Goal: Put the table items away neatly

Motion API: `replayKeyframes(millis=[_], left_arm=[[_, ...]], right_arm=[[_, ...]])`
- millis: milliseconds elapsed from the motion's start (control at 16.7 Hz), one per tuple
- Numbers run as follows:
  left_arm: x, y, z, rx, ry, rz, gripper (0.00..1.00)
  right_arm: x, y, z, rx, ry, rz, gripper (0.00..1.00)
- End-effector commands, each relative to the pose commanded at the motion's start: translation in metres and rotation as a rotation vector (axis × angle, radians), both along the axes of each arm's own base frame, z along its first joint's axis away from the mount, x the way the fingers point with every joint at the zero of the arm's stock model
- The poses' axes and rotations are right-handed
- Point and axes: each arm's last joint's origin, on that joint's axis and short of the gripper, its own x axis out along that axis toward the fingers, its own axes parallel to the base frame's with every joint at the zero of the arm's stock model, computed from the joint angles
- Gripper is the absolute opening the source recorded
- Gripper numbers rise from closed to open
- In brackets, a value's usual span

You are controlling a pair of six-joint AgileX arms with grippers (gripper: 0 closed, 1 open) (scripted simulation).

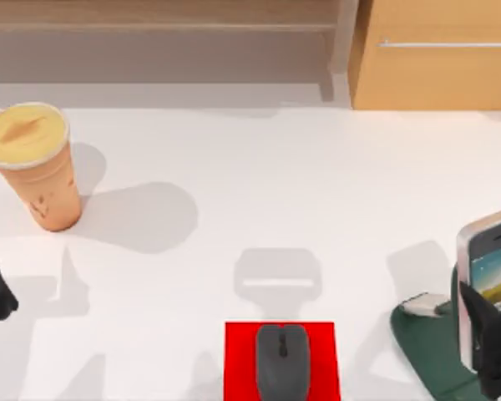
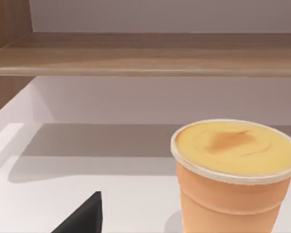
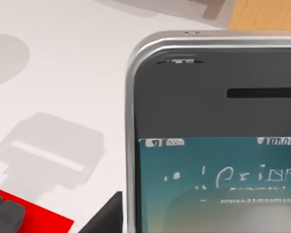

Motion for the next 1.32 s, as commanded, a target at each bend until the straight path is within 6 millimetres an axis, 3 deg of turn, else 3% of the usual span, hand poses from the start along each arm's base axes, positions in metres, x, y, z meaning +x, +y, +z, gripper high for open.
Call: replayKeyframes(millis=[660,960,1320], left_arm=[[0.0,0.0,0.0,0.0,0.0,0.0,1.0],[0.0,0.0,0.0,0.0,0.0,0.0,1.0],[0.0,0.0,0.0,0.0,0.0,0.0,1.0]], right_arm=[[-0.002,-0.001,0.0,0.008,-0.007,-0.001,1.0],[-0.016,-0.006,0.001,0.062,-0.031,-0.004,1.0],[-0.029,-0.002,-0.003,0.007,0.001,0.0,1.0]])
